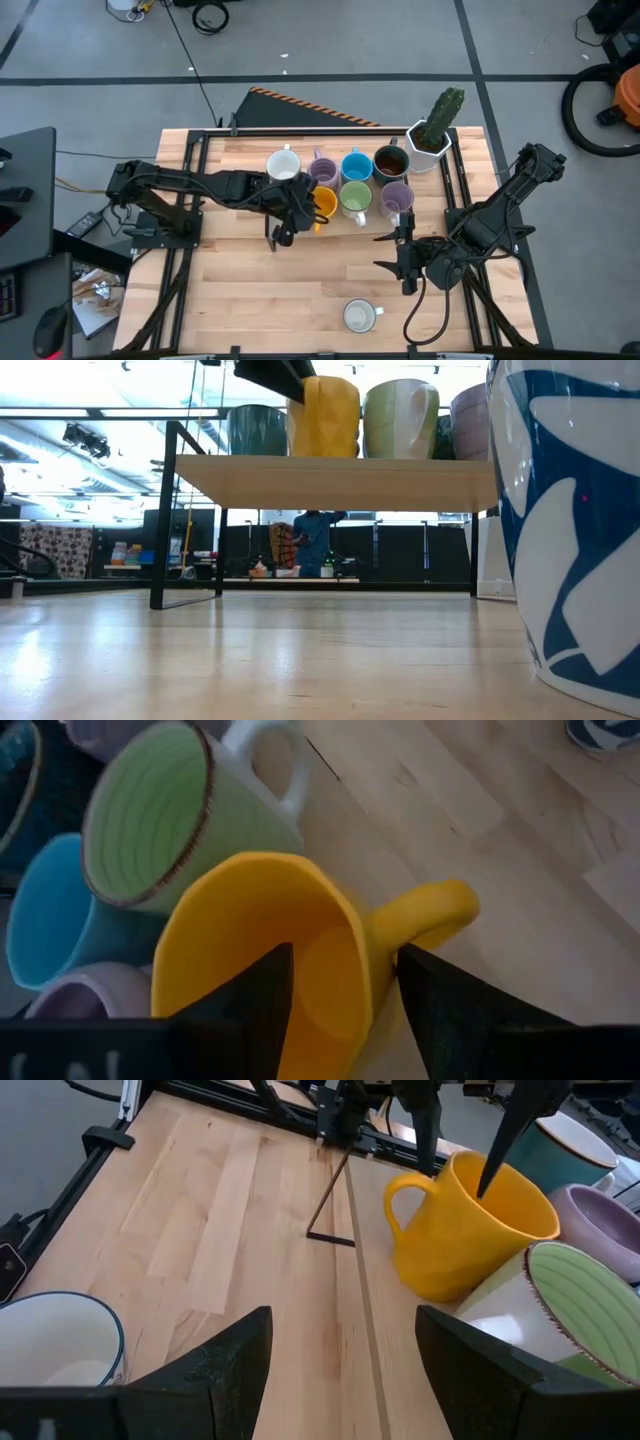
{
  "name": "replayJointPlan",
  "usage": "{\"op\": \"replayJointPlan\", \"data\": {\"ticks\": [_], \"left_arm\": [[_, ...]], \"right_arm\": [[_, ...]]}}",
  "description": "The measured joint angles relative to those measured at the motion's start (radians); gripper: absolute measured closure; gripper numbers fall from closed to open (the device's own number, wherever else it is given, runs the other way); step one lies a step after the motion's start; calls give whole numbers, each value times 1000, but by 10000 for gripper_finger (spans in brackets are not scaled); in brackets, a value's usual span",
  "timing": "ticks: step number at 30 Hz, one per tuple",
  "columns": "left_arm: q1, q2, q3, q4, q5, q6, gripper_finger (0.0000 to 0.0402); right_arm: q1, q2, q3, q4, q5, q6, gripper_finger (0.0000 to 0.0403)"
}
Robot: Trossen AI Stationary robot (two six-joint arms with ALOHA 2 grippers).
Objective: Place coffee mugs
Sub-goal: Put the yellow mug on the shelf
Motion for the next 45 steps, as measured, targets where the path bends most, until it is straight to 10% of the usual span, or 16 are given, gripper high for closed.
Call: {"op": "replayJointPlan", "data": {"ticks": [20,30,45], "left_arm": [[-47,-60,1,-59,-109,-64,214],[-108,-100,0,-211,-265,-331,214],[24,-8,0,-224,-55,-593,214]], "right_arm": [[0,0,0,19,-7,-1,150],[0,1,0,23,-8,-3,150],[0,1,0,42,-11,-11,150]]}}
